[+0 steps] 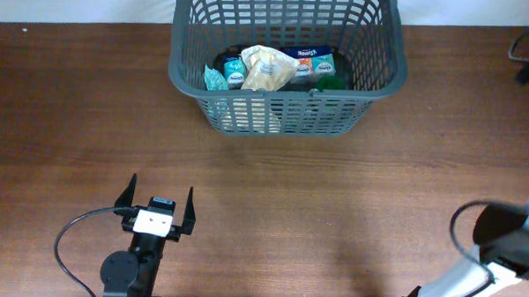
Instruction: Pack container
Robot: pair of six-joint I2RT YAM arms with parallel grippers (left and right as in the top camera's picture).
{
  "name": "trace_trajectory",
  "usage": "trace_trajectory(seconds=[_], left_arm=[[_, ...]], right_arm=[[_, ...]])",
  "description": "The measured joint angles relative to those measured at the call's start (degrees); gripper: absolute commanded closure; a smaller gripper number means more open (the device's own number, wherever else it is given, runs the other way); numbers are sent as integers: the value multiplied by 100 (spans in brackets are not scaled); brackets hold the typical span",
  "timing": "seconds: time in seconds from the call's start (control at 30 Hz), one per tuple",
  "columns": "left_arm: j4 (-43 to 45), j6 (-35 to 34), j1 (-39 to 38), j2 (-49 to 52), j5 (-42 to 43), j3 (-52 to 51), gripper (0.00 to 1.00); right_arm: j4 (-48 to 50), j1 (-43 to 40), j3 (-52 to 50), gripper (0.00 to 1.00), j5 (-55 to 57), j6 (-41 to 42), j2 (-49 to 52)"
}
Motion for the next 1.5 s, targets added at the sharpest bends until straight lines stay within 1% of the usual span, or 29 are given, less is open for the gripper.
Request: trace_trajectory(seconds=[0.07, 0.1, 0.17, 0.27, 0.37, 0.53, 0.67, 0.8, 0.83, 0.93, 1.03, 1.2, 1.37, 1.5], left_arm=[[0, 0, 0, 0, 0, 0, 1], [-2, 0, 0, 0, 0, 0, 1], [0, 0, 0, -2, 0, 0, 1], [0, 0, 0, 0, 0, 0, 1], [0, 0, 0, -2, 0, 0, 1], [-2, 0, 0, -2, 0, 0, 1], [-2, 0, 0, -2, 0, 0, 1], [-2, 0, 0, -2, 0, 0, 1], [0, 0, 0, -2, 0, 0, 1], [-2, 0, 0, -2, 0, 0, 1], [-2, 0, 0, -2, 0, 0, 1], [0, 0, 0, -2, 0, 0, 1], [0, 0, 0, -2, 0, 0, 1], [-2, 0, 0, -2, 0, 0, 1]], right_arm=[[634, 289, -7, 1, 66, -243, -356], [756, 356, -9, 1, 74, -313, -435], [1355, 708, -170, 1, 103, -706, -861], [1956, 1064, -601, 1, 105, -1165, -1397], [2498, 1274, -1298, 1, 107, -1467, -1954], [3368, 1327, -2874, 1, 101, -1696, -2830], [3849, 1327, -4002, 1, 98, -1738, -3510], [4706, 1327, -5219, 1, -11, -1753, -4446], [5045, 1327, -5539, 1, -74, -1755, -4712], [5895, 1331, -6516, 1, -330, -1755, -5576], [6531, 1333, -7434, 1, -603, -1753, -6419], [6924, 1338, -8570, 1, -1001, -1753, -7455], [7005, 1342, -9392, 1, -1351, -1755, -8231], [7436, 1425, -9991, 1, -1504, -1755, -8773]])
